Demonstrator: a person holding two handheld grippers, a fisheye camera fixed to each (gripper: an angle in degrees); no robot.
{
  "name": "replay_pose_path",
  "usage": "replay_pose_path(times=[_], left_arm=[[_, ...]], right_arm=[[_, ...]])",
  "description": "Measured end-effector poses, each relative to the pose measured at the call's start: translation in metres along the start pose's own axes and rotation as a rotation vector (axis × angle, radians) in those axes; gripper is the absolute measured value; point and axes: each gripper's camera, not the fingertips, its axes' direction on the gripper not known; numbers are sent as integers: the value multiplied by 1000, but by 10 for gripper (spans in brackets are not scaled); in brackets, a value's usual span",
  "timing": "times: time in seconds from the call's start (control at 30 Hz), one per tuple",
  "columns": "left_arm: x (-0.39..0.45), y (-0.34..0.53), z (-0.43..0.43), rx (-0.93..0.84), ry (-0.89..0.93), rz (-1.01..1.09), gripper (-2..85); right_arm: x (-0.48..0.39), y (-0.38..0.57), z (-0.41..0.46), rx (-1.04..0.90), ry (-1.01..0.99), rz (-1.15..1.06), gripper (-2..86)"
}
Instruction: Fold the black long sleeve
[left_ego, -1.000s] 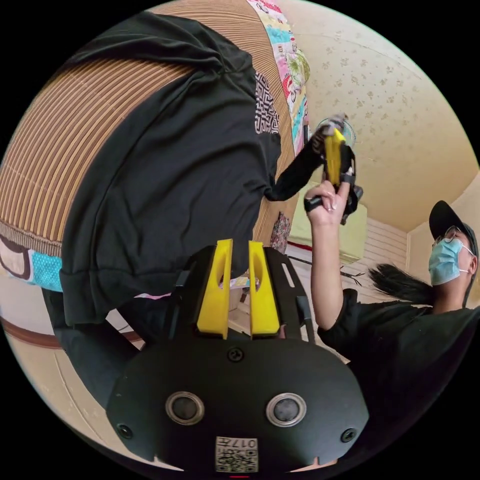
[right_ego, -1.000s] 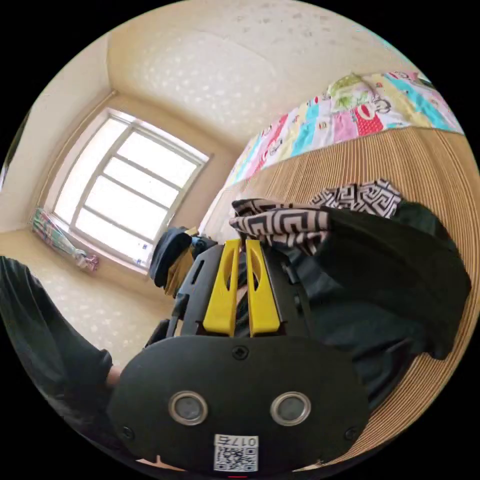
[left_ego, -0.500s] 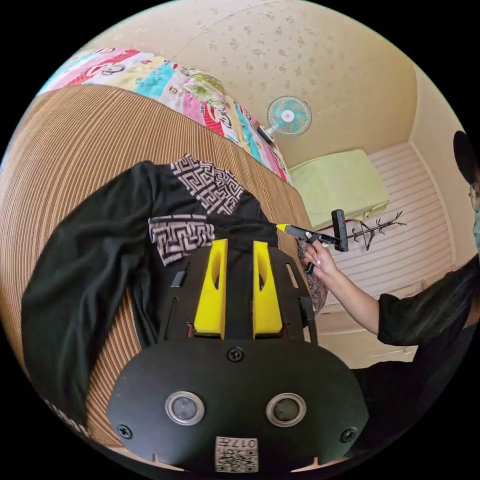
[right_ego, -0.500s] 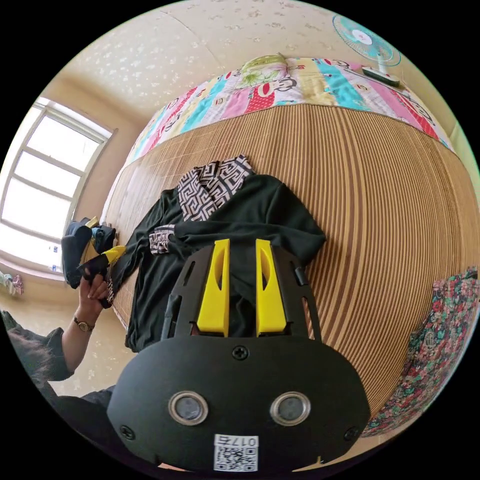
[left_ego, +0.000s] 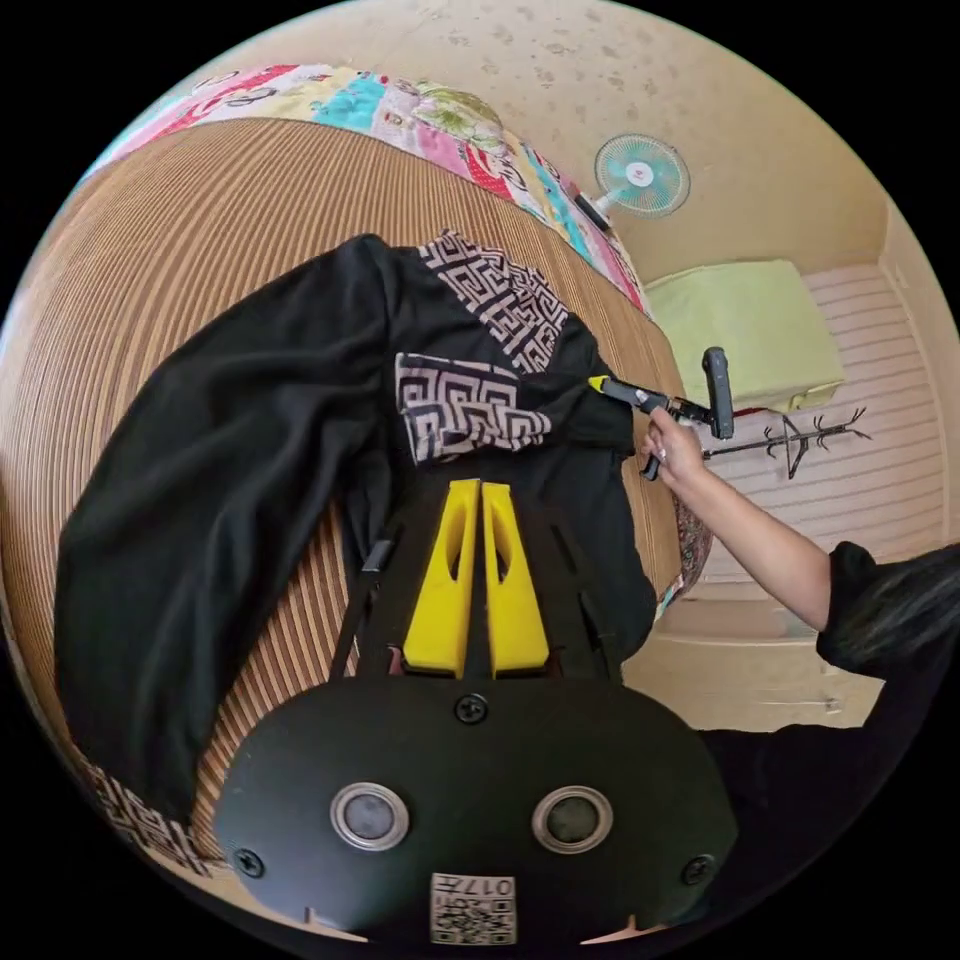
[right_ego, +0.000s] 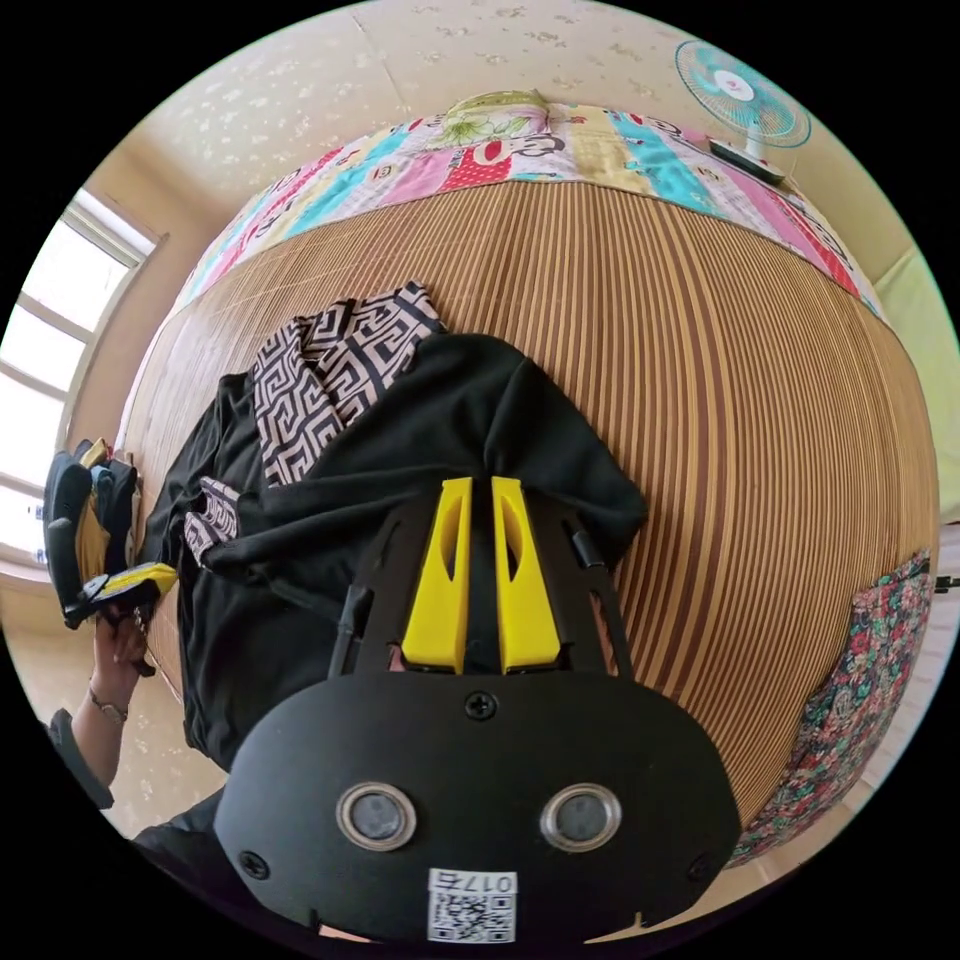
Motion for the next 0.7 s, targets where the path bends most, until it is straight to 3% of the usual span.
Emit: replay_pose_path(times=[0.1, 0.23, 0.37, 0.5, 0.7], left_arm=[[-23, 47, -31, 133, 122, -134, 30], [-81, 152, -81, 394, 299, -607, 109], [-118, 246, -115, 669, 293, -1000, 124], [-144, 283, -118, 796, 263, -1208, 128], [-166, 303, -110, 949, 236, -1298, 26]], right_arm=[[-6, 2, -1, -9, 36, 22, 36], [-30, 17, -20, 48, 42, 18, 29], [-66, 31, -29, 77, -45, 10, 23], [-84, 28, -21, 70, -209, 63, 22], [-100, 0, -11, 44, -363, 115, 25]])
